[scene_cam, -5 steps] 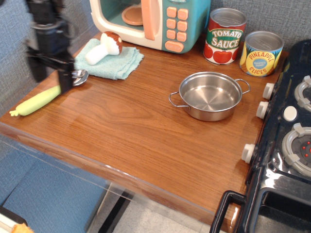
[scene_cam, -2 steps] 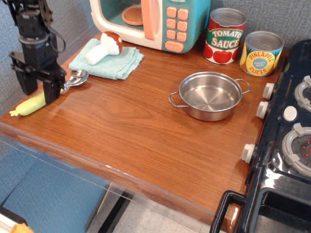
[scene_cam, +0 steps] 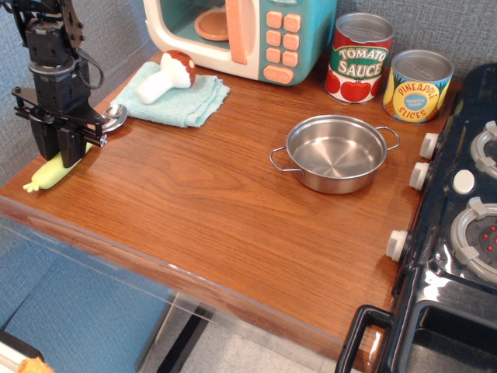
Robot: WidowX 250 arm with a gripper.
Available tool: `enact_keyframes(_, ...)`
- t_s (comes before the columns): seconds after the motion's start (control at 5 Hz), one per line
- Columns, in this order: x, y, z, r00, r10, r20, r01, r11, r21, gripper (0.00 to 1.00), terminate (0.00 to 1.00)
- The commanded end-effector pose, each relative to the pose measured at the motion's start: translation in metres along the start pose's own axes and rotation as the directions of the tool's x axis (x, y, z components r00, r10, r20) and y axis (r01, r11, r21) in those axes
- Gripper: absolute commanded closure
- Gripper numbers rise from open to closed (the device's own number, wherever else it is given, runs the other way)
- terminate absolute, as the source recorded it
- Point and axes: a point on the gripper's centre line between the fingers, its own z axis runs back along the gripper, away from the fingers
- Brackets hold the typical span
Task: Move the spoon toward the right lower corner of table.
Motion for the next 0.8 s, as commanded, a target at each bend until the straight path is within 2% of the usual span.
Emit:
enact_keyframes(0.0, -0.0011, 0.0137, 0.0023, 0.999, 0.044, -0.011, -0.044, 0.999, -0.015, 0.0, 0.0)
enact_keyframes(0.4, -0.0043, 0.0108, 0.0034, 0.999, 0.038, -0.017, -0.038, 0.999, -0.014, 0.0, 0.0)
enact_keyframes(0.6, -0.0026, 0.0106, 0.0051, 0.999, 0.05, -0.022, -0.05, 0.999, -0.006, 1.0, 0.0)
